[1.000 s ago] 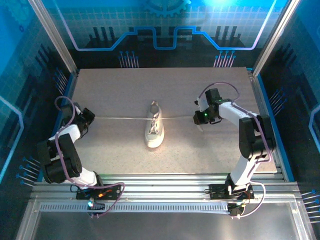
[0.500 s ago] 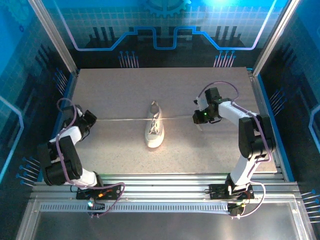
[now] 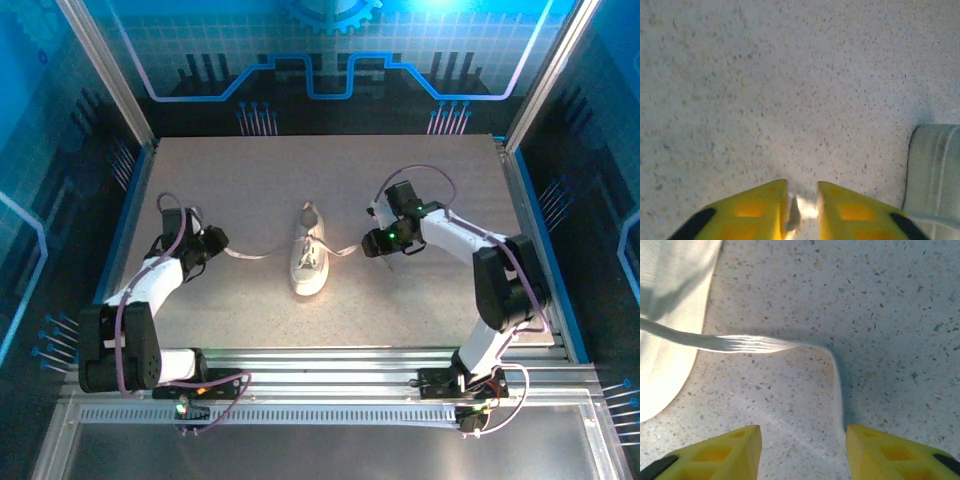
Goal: Tie the shoes
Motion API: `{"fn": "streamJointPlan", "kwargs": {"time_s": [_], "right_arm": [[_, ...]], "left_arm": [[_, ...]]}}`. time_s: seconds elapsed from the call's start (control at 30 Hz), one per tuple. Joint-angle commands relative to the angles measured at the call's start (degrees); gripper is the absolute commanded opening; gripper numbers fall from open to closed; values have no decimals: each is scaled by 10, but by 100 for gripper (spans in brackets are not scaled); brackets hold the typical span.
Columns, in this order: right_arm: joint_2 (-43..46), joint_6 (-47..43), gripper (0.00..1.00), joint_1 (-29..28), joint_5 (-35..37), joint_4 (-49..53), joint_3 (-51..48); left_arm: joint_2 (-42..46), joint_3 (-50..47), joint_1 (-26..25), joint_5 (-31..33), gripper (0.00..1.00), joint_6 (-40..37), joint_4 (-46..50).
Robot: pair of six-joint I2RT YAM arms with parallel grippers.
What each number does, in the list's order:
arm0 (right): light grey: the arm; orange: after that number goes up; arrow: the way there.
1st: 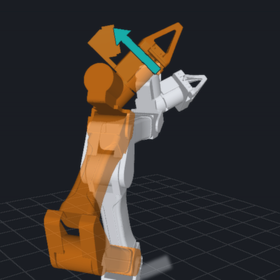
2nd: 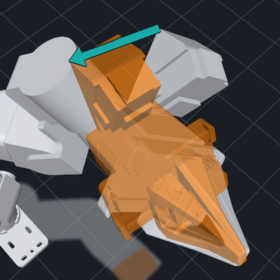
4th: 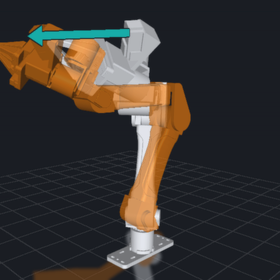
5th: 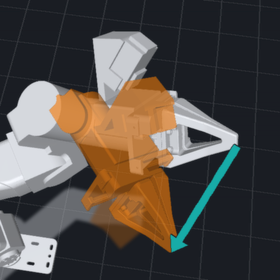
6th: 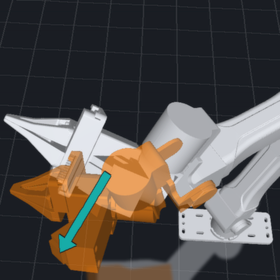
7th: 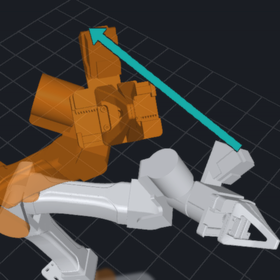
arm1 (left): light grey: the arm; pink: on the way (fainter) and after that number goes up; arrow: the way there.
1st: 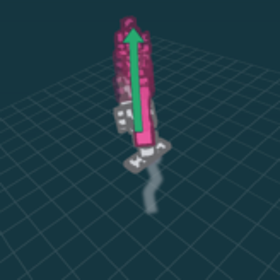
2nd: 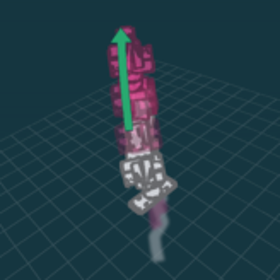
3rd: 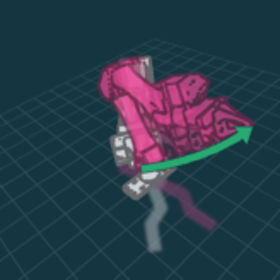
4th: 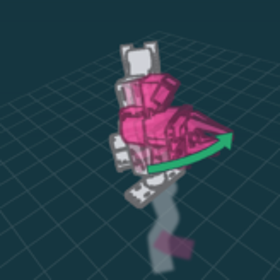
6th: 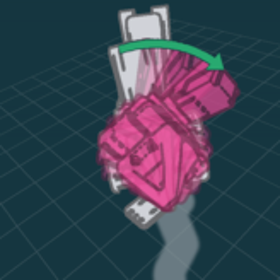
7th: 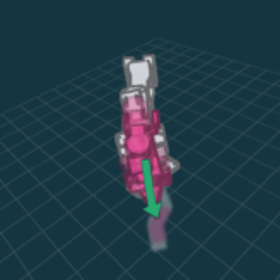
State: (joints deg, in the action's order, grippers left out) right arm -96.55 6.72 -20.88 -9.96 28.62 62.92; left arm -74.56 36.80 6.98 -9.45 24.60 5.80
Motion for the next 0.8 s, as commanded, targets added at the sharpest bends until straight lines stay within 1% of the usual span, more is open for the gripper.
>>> {"fn": "streamJointPlan", "kwargs": {"time_s": [0.0,0.07,0.1,0.2,0.3,0.37,0.43,0.53,0.6,0.67,0.7,0.77], "right_arm": [[49,9,51,-9,13,12,-16],[71,8,52,-11,22,12,-26],[80,10,52,-11,27,13,-31],[108,21,53,-13,30,-4,-54],[123,31,54,-19,15,-26,-71],[122,34,54,-27,14,-30,-74],[118,39,54,-40,14,-39,-77],[103,49,54,-59,11,-60,-80],[93,58,54,-73,11,-73,-78],[82,67,54,-85,6,-89,-77],[77,69,54,-90,2,-98,-75],[66,67,54,-100,5,-108,-71]], "left_arm": [[36,31,-10,15,33,-39,75],[52,53,-12,16,39,-74,104],[58,64,-13,19,44,-88,118],[78,84,-21,3,45,-124,132],[77,96,-54,-27,47,-169,125],[56,111,-88,-34,47,-220,135],[19,128,-127,-37,48,-291,152],[-42,154,-163,-17,49,-386,180],[-81,169,-173,8,52,-475,207],[-117,183,-172,48,54,-536,226],[-137,193,-169,49,54,-564,235],[-169,213,-167,37,55,-595,244]]}}
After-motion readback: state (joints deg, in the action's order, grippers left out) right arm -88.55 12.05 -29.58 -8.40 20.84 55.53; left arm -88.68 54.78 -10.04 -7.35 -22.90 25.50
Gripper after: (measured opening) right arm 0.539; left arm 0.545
